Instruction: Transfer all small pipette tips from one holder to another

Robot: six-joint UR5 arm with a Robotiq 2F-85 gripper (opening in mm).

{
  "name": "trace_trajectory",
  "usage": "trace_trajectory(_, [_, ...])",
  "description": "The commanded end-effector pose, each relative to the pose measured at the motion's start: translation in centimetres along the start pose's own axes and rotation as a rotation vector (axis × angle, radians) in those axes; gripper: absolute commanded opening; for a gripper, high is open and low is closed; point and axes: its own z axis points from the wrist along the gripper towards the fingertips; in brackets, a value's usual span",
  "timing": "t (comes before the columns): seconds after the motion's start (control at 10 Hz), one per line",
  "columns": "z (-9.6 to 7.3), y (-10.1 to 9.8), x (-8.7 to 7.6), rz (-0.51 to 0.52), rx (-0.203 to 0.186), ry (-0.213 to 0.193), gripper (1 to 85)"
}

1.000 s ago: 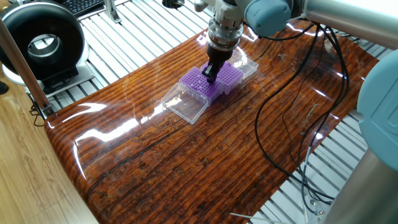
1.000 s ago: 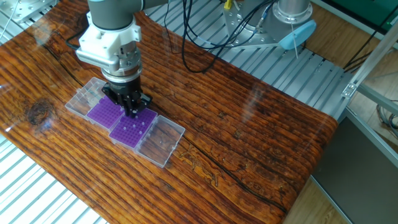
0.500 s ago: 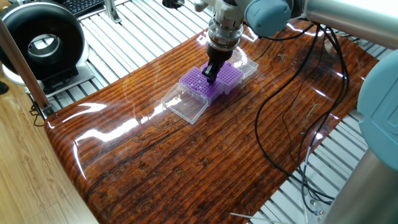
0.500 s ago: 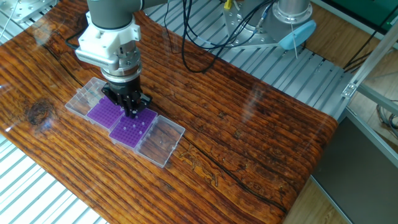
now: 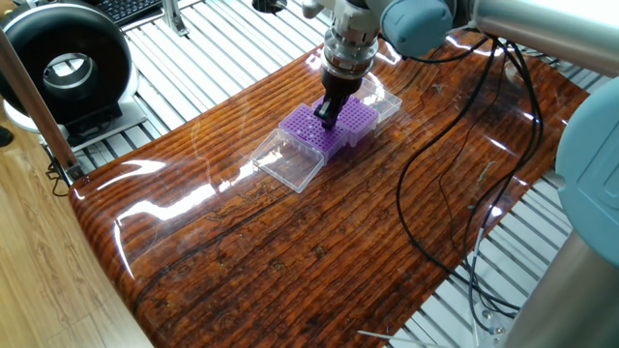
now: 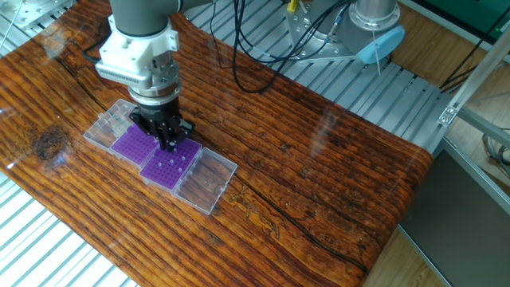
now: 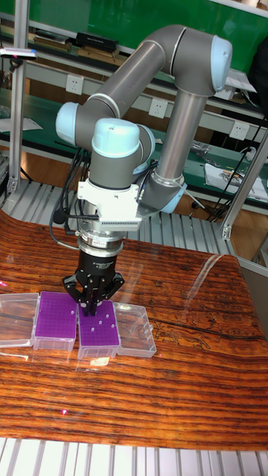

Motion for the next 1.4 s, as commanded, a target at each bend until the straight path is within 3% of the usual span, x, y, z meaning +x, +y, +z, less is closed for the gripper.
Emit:
trace_trajectory(0.0, [-0.18, 0.02, -0.31, -0.009, -0.012, -0.011, 19.0])
trace_trajectory(0.5, [-0.08, -0.05, -0.48, -0.017, -0.016, -0.018, 19.3])
trace_trajectory(0.7, [-0.02, -0.78, -0.21, 0.000, 0.012, -0.007, 19.3])
trace_trajectory(1.3, [-0.34, -0.68, 0.33, 0.026, 0.017, 0.016, 20.3])
